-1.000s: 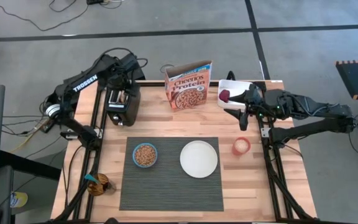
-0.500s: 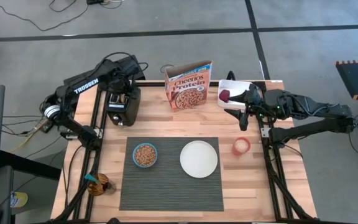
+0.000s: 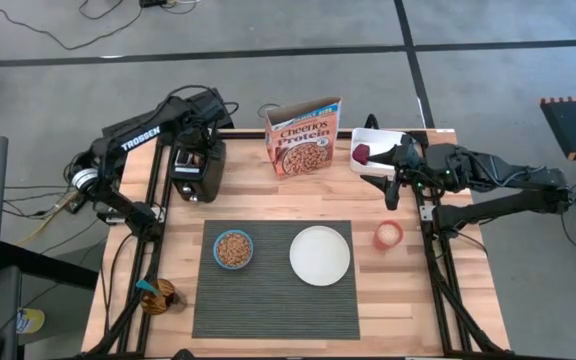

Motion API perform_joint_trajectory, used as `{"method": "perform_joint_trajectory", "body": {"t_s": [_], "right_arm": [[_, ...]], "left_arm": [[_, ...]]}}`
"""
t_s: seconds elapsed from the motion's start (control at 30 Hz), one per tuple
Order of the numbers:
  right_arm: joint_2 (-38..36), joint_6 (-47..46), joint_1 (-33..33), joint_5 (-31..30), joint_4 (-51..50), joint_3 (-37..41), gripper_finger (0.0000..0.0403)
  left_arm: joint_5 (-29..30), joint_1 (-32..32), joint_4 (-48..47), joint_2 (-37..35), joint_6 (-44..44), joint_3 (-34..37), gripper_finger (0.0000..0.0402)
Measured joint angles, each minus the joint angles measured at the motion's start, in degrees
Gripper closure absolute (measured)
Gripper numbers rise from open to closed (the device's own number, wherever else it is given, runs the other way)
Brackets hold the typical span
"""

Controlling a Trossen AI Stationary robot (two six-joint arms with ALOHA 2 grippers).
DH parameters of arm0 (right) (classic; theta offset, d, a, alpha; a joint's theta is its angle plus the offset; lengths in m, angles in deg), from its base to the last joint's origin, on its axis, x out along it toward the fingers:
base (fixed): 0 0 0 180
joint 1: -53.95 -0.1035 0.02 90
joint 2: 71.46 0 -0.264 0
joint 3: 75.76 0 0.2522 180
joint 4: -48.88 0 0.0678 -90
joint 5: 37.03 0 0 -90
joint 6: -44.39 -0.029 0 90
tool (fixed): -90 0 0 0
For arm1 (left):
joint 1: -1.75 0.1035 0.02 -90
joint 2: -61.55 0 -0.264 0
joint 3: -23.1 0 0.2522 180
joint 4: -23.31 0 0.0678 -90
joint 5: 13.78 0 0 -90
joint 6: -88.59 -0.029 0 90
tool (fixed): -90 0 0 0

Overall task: Arrange a breakfast setting
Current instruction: Put the toasted bread on the white plate

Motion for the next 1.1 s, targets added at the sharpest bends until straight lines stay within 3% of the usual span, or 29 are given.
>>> {"method": "perform_joint_trajectory", "body": {"t_s": [0.47,1.1], "right_arm": [[0.0,0.0,0.0,0.0,1.5,0.0,0.0131],[0.0,0.0,0.0,0.0,2.0,0.0,0.0131]], "left_arm": [[-0.3,-0.4,-0.3,0.1,-0.9,-1.6,0.0393],[0.5,-7.3,-14.1,0.0,-0.9,-29.6,0.0388]]}}
